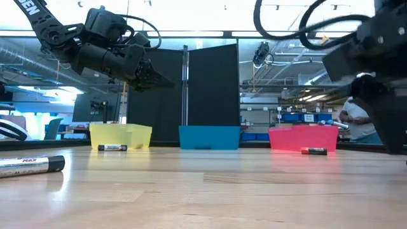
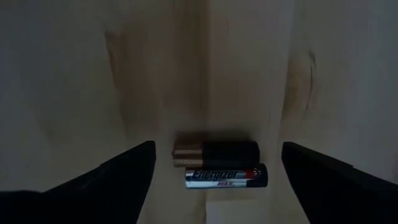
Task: Sort batteries
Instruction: Put the black battery into the yellow bin
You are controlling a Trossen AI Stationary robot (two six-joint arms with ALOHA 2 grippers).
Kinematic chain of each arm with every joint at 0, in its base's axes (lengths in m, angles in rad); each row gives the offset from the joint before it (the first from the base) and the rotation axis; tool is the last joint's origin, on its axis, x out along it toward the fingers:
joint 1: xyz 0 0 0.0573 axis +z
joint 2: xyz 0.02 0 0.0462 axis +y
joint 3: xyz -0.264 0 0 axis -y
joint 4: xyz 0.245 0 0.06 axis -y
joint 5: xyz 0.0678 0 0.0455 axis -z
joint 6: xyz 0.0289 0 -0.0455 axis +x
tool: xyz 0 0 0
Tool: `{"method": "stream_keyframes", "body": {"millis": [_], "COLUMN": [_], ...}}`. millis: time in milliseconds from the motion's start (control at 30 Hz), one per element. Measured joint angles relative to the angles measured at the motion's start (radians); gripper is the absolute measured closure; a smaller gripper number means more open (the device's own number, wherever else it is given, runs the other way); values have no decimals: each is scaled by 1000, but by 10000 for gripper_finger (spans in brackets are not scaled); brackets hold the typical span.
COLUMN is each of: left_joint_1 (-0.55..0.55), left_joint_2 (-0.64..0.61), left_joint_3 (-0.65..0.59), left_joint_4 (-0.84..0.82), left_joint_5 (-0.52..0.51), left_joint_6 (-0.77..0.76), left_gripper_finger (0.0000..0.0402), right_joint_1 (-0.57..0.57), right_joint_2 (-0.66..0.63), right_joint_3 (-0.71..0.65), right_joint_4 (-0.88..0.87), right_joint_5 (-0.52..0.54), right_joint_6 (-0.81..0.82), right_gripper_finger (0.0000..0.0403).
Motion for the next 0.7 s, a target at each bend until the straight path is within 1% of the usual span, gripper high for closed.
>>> {"method": "stream_keyframes", "body": {"millis": [233,700], "left_joint_1": [0,0], "left_joint_2": [0,0], "left_joint_3": [0,0], "left_joint_4": [-1,-2], "left_joint_5": [0,0], "left_joint_6": [0,-25], "left_gripper_finger": [392,392], "right_joint_1": [4,6], "right_joint_2": [0,0], "right_joint_3": [-31,-32], "right_joint_4": [22,44], "right_joint_5": [0,1], "right_joint_6": [0,-10], "right_gripper_finger": [54,106]}}
